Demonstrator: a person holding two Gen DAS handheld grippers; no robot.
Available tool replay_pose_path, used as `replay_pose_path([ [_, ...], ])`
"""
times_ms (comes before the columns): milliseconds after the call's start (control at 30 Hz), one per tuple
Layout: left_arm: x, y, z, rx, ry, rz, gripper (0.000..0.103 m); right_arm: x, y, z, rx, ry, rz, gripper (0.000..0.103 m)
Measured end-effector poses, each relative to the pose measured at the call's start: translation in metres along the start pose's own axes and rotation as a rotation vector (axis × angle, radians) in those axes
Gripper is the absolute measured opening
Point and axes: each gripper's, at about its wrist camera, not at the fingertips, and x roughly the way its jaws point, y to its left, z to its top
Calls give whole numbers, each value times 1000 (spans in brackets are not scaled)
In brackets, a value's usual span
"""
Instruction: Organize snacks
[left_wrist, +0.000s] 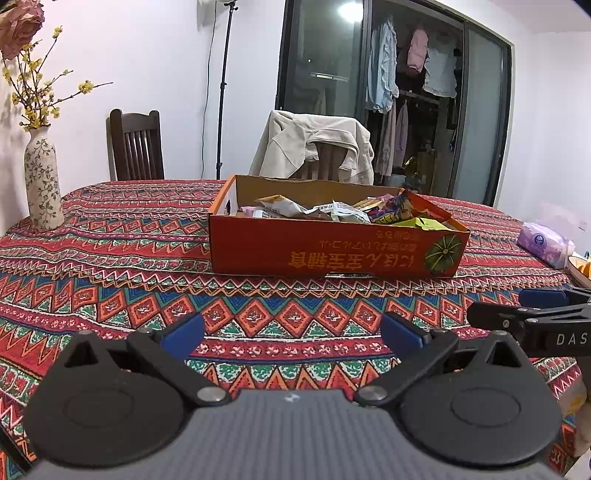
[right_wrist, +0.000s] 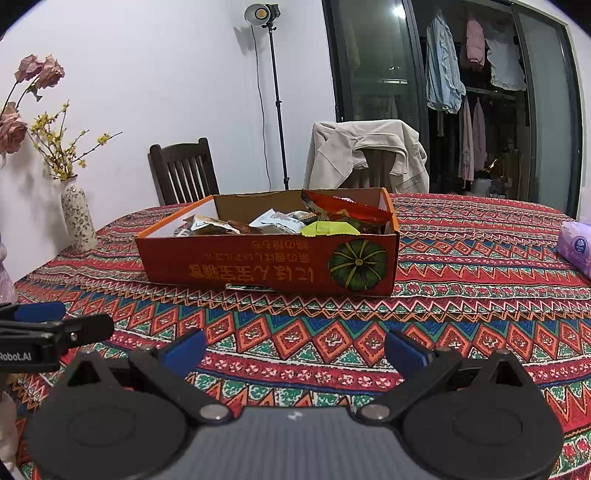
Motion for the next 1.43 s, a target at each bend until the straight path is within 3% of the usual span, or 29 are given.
replay_pose_path([
  [1433,0,-3,-1,12,5,-27,103,-3,3,-2,-4,0,-5,103],
])
